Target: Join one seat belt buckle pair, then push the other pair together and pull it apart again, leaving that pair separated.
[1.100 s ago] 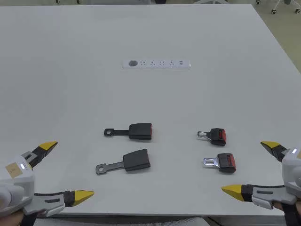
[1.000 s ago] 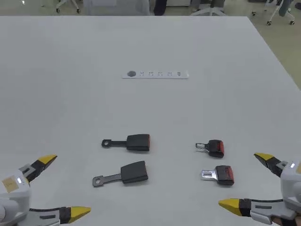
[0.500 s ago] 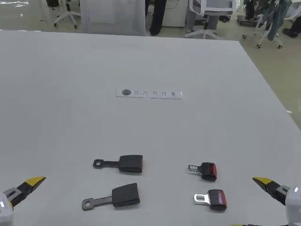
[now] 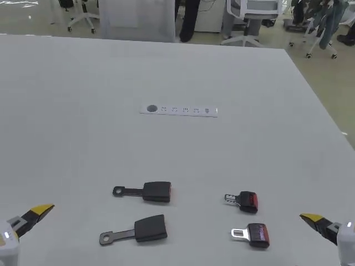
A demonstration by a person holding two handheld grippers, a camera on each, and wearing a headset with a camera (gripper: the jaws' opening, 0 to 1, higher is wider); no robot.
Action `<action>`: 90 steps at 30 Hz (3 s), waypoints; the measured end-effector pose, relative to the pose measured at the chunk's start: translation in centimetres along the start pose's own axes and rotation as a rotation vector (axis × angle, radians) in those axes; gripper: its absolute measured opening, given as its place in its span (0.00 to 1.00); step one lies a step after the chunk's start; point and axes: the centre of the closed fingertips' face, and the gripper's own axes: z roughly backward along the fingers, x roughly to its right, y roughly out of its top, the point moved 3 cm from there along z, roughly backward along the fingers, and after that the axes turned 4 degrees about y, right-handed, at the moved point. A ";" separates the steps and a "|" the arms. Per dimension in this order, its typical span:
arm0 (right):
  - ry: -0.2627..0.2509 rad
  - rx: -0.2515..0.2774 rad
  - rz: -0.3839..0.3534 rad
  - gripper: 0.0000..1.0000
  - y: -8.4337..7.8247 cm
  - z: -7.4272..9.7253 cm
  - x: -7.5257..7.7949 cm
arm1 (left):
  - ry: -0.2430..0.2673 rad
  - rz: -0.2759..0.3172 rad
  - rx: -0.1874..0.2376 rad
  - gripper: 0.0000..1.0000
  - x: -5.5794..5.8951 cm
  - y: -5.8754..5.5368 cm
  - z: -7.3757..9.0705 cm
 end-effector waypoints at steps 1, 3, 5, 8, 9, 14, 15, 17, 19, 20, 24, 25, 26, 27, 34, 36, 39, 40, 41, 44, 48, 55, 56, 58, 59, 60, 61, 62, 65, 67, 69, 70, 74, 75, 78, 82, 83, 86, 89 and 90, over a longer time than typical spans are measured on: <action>-0.001 -0.008 -0.001 0.94 0.0 0.0 -0.1 | 0.001 0.003 -0.001 1.00 -0.1 0.0 0.0; 0.000 -0.013 -0.005 0.93 0.0 0.0 -0.1 | 0.008 -0.005 -0.009 1.00 -0.2 -0.1 0.0; 0.004 -0.020 -0.012 0.92 -0.1 -0.1 -0.3 | 0.006 -0.010 -0.017 1.00 -0.1 -0.2 0.0; 0.003 -0.024 -0.020 0.93 -0.1 -0.1 -0.4 | 0.007 -0.033 -0.020 0.99 0.2 -0.1 0.1; 0.000 -0.023 -0.021 0.93 -0.1 -0.1 -0.3 | 0.006 -0.036 -0.022 0.98 0.2 -0.1 0.1; -0.010 -0.012 -0.030 0.92 0.1 -0.1 -0.3 | 0.009 -0.039 -0.024 0.97 0.2 0.0 0.2; -0.011 -0.013 -0.030 0.92 0.1 -0.1 -0.3 | 0.007 -0.039 -0.027 0.97 0.2 -0.1 0.2; -0.010 -0.023 -0.026 0.90 0.0 -0.1 -0.3 | 0.004 -0.046 -0.032 0.97 0.3 -0.2 0.1; -0.010 -0.028 -0.023 0.90 -0.1 -0.1 -0.4 | 0.001 -0.056 -0.032 0.97 0.4 -0.1 0.1; -0.011 -0.029 -0.020 0.89 -0.2 -0.1 -0.5 | 0.000 -0.058 -0.032 0.97 0.5 -0.1 0.1; -0.013 -0.034 -0.003 0.89 -0.3 -0.1 -0.6 | -0.001 -0.062 -0.034 0.97 0.4 -0.2 0.1; -0.014 -0.039 0.002 0.89 -0.3 -0.1 -0.6 | -0.001 -0.062 -0.035 0.97 0.4 -0.2 0.1; -0.013 -0.042 0.003 0.89 -0.3 -0.1 -0.7 | -0.001 -0.064 -0.037 0.97 0.5 -0.3 0.1; -0.013 -0.041 0.003 0.88 -0.3 -0.1 -0.7 | -0.002 -0.066 -0.039 0.96 0.4 -0.4 0.1; -0.009 -0.056 -0.004 0.88 -0.8 -0.3 -0.9 | -0.002 -0.073 -0.039 0.96 0.3 -0.5 0.1; -0.007 -0.056 0.000 0.87 -0.9 -0.4 -0.9 | -0.003 -0.072 -0.038 0.96 0.3 -0.5 0.1; -0.009 -0.061 0.019 0.87 -0.9 -0.3 -0.8 | -0.002 -0.078 -0.037 0.96 0.2 -0.6 0.1; -0.009 -0.064 0.026 0.86 -0.9 -0.3 -0.8 | -0.003 -0.078 -0.038 0.96 0.2 -0.6 0.1; -0.009 -0.065 0.027 0.86 -0.9 -0.2 -0.8 | -0.002 -0.080 -0.038 0.96 0.1 -0.7 0.0; -0.019 -0.066 0.051 0.87 -0.9 -0.1 -0.6 | 0.002 -0.083 -0.035 0.97 0.0 -0.7 0.0; -0.021 -0.060 0.029 0.90 -0.8 -0.2 -0.6 | 0.006 -0.088 -0.033 0.97 0.0 -0.7 0.0; -0.023 -0.057 0.068 0.90 -0.3 -0.4 -0.9 | 0.008 -0.110 -0.037 0.98 0.0 -0.7 0.0; -0.023 -0.057 0.070 0.90 -0.3 -0.4 -0.9 | 0.005 -0.116 -0.040 0.98 0.0 -0.8 -0.1; -0.019 -0.065 0.079 0.90 -0.4 -0.3 -0.9 | -0.001 -0.126 -0.046 0.99 0.2 -0.8 0.0; -0.010 -0.070 0.087 0.90 -0.5 -0.3 -1.0 | -0.002 -0.133 -0.045 0.99 0.2 -0.8 0.0; -0.014 -0.069 0.090 0.90 -0.5 -0.3 -1.0 | -0.004 -0.135 -0.048 1.00 0.2 -0.9 -0.1; -0.013 -0.069 0.093 0.90 -0.5 -0.3 -1.0 | -0.007 -0.134 -0.051 1.00 0.2 -1.0 -0.1; -0.008 -0.069 0.095 0.90 -0.4 -0.2 -1.0 | -0.008 -0.133 -0.055 1.00 0.2 -1.0 -0.1; -0.004 -0.076 0.117 0.88 -0.3 -0.1 -1.1 | -0.017 -0.121 -0.072 0.98 0.3 -1.2 0.0; -0.006 -0.089 0.145 0.88 -0.2 -0.1 -1.3 | -0.022 -0.130 -0.077 0.98 0.4 -1.2 0.0; -0.005 -0.096 0.153 0.88 -0.2 -0.1 -1.3 | -0.029 -0.138 -0.082 0.98 0.4 -1.1 0.1; -0.006 -0.100 0.158 0.87 -0.2 -0.1 -1.3 | -0.034 -0.139 -0.084 0.97 0.5 -1.1 0.1; 0.010 -0.119 0.186 0.82 -0.3 -0.1 -1.3 | -0.064 -0.143 -0.103 0.96 0.6 -0.7 0.1; 0.011 -0.135 0.195 0.81 -0.3 -0.1 -1.2 | -0.070 -0.149 -0.107 0.95 0.6 -0.5 0.0; 0.021 -0.142 0.211 0.79 -0.1 -0.1 -1.2 | -0.077 -0.215 -0.149 0.92 0.6 -0.1 -0.4; 0.041 -0.160 0.221 0.75 0.0 -0.3 -1.1 | -0.095 -0.245 -0.160 0.83 1.0 0.5 -1.2; 0.048 -0.163 0.225 0.74 0.0 -0.4 -1.2 | -0.101 -0.243 -0.164 0.81 1.1 0.5 -1.4; 0.053 -0.169 0.236 0.71 0.1 -0.5 -1.0 | -0.112 -0.249 -0.169 0.76 1.4 0.7 -1.9; 0.060 -0.175 0.251 0.68 0.3 -0.6 -0.9 | -0.121 -0.253 -0.172 0.76 2.0 1.2 -2.4; 0.062 -0.174 0.258 0.67 0.3 -0.7 -0.9 | -0.123 -0.254 -0.173 0.75 2.1 1.3 -2.5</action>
